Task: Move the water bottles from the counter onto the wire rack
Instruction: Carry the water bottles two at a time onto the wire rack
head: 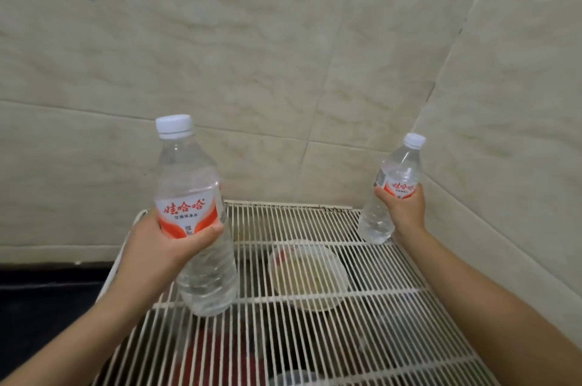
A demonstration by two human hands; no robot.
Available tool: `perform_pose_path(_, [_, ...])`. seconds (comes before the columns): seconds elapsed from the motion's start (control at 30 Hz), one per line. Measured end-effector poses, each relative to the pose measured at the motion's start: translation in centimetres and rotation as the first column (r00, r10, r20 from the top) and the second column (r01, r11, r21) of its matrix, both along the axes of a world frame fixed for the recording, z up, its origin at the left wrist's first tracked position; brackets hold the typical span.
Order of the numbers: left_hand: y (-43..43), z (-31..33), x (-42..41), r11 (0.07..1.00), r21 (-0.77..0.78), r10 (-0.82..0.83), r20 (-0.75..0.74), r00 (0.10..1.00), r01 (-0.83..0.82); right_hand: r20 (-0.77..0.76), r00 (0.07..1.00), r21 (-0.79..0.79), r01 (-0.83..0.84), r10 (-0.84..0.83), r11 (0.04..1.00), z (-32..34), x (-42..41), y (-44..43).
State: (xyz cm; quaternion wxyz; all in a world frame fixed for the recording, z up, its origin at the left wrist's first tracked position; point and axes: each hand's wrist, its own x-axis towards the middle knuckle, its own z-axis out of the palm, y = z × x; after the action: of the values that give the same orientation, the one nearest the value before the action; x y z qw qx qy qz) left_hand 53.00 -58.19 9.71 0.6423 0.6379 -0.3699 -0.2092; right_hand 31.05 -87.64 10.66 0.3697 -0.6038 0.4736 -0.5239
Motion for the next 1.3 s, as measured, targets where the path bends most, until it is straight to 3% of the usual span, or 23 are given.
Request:
perform_pose_path(0.2, [-1.6,0.7,-0.7,0.998,0.038,0.052,0.03,0.998,-0.053,0.022,0.999,0.027,0.032,-0.033,0.999,0.1,1.8,-3.8])
perform_pose_path(0.37, [-4.2,1.7,-2.1,0.997,0.05,0.05,0.066,0.997,-0.053,0.062,0.992,0.044,-0.109,0.106,0.993,-0.1,1.3,-4.9])
perform_pose_path(0.47, [-6.2,1.9,-3.0,0.998,0.036,0.048,0.083,0.995,-0.052,0.005,0.972,0.051,-0.234,0.234,0.971,0.4,0.5,-4.6])
perform_pose_path(0.63, [-11.5,1.4,-4.0,0.998,0.064,0.008,0.116,0.993,-0.015,-0.071,0.987,0.103,-0.136,0.143,0.985,0.7,-1.1,-0.1])
perform_pose_path(0.7, [-14.1,1.4,-4.9,0.998,0.063,-0.021,0.112,0.994,0.014,-0.14,0.984,0.202,-0.084,0.113,0.976,-0.3,-2.3,2.8])
perform_pose_path(0.83, [-19.9,1.8,-7.9,0.996,0.094,-0.012,0.133,0.991,-0.001,-0.086,0.976,0.343,-0.159,0.2,0.926,-3.1,-3.7,8.0])
perform_pose_path(0.97, [-23.8,1.5,-10.3,0.993,0.113,-0.033,0.18,0.983,0.013,-0.214,0.963,0.273,-0.102,0.164,0.957,-4.0,-4.9,8.5])
perform_pose_path(1.13, [-26.2,0.5,-11.4,0.991,0.136,-0.028,0.183,0.983,0.003,-0.254,0.962,0.242,-0.037,0.1,0.97,-4.2,-6.5,7.5])
perform_pose_path(1.3, [-27.7,0.2,-11.6,0.991,0.132,-0.018,0.113,0.993,0.003,-0.587,0.802,0.099,-0.061,0.107,0.993,-5.0,-5.9,7.5])
